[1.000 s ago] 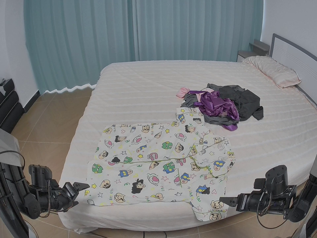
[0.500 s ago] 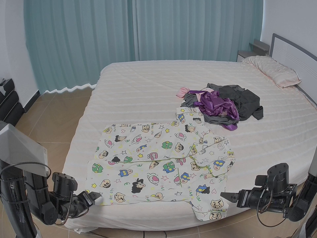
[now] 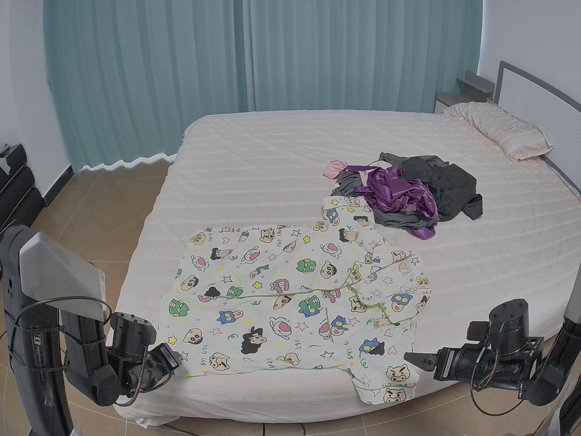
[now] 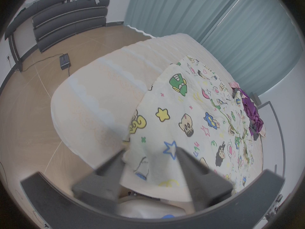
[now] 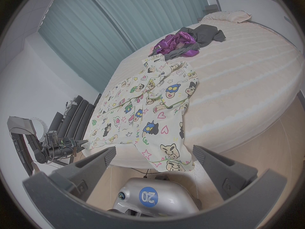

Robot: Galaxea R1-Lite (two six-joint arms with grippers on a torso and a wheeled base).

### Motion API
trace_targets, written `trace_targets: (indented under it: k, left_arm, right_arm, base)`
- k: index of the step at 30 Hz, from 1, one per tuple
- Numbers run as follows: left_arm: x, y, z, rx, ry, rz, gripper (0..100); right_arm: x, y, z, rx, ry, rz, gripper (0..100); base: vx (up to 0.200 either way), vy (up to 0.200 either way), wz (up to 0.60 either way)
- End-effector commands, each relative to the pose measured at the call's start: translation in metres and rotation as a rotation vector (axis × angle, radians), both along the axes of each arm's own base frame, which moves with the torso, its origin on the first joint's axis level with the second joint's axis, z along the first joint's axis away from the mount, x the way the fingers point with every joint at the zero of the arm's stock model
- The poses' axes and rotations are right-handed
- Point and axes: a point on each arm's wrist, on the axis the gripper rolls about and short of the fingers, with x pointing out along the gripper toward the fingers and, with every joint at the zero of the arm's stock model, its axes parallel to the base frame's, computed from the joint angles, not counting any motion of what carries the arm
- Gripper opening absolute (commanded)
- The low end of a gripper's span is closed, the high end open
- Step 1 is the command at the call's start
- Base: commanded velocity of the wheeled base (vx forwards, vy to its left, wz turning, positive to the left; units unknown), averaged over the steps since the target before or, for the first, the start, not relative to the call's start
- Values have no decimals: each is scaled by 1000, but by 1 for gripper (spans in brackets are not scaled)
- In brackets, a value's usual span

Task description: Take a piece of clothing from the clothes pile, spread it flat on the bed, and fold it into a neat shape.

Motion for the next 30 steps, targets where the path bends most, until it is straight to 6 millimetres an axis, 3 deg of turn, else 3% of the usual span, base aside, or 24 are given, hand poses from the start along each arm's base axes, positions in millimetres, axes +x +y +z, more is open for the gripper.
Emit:
trace_targets:
  k: [1, 13, 14, 18, 30]
  left_arm:
    - [5, 0, -7, 27, 4, 28, 0]
    - [10, 1, 4, -84, -134, 135, 0]
    - [8, 2, 6, -113, -152, 139, 0]
    - [8, 1, 6, -151, -146, 126, 0]
    - [-1, 7, 14, -177, -182, 113, 0]
  right_arm:
    - [-1, -1, -5, -13, 28, -2, 100]
    - [24, -10, -35, -23, 39, -102, 100]
    - [32, -9, -52, -26, 22, -111, 100]
    - [42, -6, -73, -49, 51, -127, 100]
    - [75, 8, -82, -56, -56, -86, 100]
  base:
    - [0, 0, 0]
    - [0, 0, 0]
    - [0, 0, 0]
    - [0, 0, 0]
    - [0, 0, 0]
